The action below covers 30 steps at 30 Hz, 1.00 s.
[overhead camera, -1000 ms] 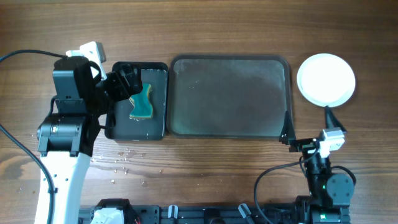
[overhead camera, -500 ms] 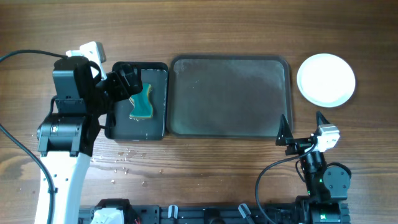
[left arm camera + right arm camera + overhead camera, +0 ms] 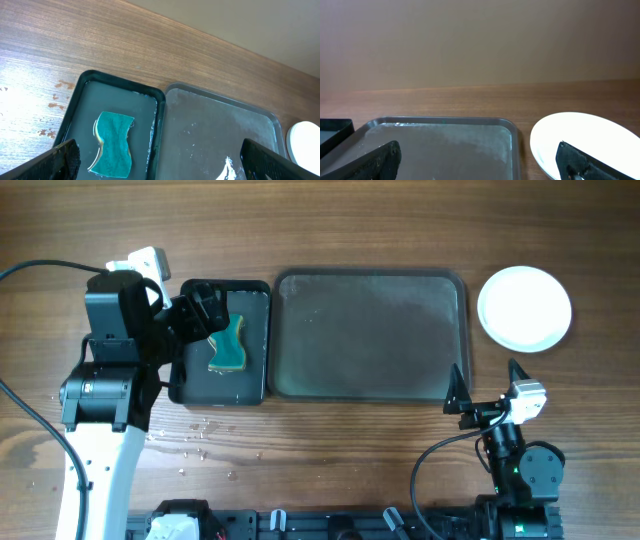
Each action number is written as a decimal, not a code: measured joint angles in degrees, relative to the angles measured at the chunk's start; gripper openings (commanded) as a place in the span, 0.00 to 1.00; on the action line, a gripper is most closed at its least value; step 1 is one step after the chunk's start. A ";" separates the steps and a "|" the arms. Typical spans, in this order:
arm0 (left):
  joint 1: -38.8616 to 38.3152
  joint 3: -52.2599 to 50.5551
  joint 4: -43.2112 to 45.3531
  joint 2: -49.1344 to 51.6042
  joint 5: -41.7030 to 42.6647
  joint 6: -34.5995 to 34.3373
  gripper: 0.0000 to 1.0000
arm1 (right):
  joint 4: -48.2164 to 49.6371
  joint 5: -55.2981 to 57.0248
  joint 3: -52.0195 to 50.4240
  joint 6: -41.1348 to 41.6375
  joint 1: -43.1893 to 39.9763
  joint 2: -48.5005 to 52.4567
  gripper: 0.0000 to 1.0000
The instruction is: Clean dirty plates on tray and stack at the side
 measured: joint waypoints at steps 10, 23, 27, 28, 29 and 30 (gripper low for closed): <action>0.00 0.00 -0.13 -0.22 0.00 0.00 1.00 | 0.00 0.02 0.00 0.00 0.00 0.00 1.00; 0.00 0.35 -1.16 -25.14 0.00 0.00 1.00 | -0.02 0.02 0.00 0.00 0.00 0.00 1.00; 0.74 0.35 -5.97 -33.66 -1.14 0.02 1.00 | -0.04 0.02 0.00 0.02 0.00 0.00 1.00; 0.83 0.35 -7.26 -37.27 -2.01 0.04 1.00 | -0.02 0.02 0.00 0.02 0.00 -0.02 1.00; 0.90 0.35 -8.41 -40.28 -2.51 0.02 1.00 | -0.04 0.02 0.00 0.07 0.00 -0.04 1.00; 0.94 0.37 -9.27 -42.58 -2.82 0.04 1.00 | -0.07 0.02 0.00 0.17 0.00 -0.04 1.00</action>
